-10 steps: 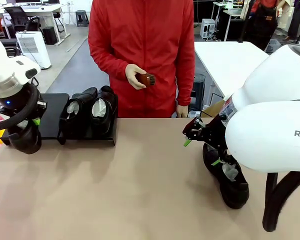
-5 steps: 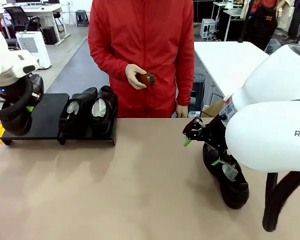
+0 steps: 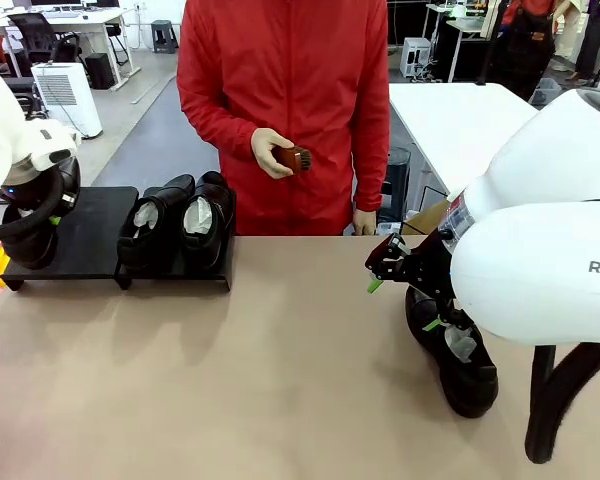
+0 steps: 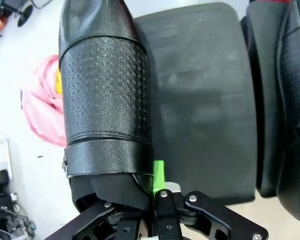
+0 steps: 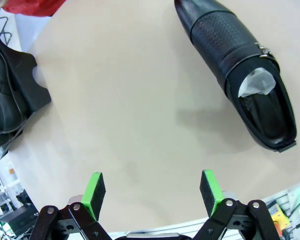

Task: Organize the shoes by placing them on the stand.
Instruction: Place the Shoe from the middle of the table onto the Shoes Stand.

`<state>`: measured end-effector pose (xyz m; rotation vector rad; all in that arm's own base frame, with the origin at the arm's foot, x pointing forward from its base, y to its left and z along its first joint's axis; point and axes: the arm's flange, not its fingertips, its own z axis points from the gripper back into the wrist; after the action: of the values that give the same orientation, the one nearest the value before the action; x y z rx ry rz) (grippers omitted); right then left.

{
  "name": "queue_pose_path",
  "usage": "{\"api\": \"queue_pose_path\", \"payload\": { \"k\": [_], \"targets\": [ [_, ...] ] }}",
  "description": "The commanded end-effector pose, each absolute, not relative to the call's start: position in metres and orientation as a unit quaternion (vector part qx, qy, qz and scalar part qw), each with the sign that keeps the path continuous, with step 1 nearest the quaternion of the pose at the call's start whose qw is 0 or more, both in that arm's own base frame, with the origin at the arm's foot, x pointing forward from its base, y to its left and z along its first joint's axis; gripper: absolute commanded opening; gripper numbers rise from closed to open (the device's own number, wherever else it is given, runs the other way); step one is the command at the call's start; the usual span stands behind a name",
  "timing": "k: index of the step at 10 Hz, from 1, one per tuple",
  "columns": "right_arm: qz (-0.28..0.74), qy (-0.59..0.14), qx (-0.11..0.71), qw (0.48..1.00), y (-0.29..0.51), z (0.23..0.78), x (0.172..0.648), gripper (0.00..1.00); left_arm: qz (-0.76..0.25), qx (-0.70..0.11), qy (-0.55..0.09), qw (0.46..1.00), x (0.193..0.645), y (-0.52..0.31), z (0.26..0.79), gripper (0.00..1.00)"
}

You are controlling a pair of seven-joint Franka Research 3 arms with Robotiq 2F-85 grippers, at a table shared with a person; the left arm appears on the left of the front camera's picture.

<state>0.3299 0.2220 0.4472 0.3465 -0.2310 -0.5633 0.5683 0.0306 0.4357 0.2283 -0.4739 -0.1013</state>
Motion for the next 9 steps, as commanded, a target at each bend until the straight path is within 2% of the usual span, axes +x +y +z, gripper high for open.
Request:
{"api": "queue_pose_path", "payload": {
  "k": [1,9],
  "targets": [
    [-0.267,-0.113,0.172,0.942,0.221,0.448,0.331,1.0,-0.025,0.13,-0.258,0.957,0.572,0.032,0.435,0.0],
    [-0.267,-0.113,0.172,0.942,0.221,0.448,0.331,1.0,-0.024,0.129,-0.274,0.953,0.58,0.039,0.42,0.0]
  ]
}}
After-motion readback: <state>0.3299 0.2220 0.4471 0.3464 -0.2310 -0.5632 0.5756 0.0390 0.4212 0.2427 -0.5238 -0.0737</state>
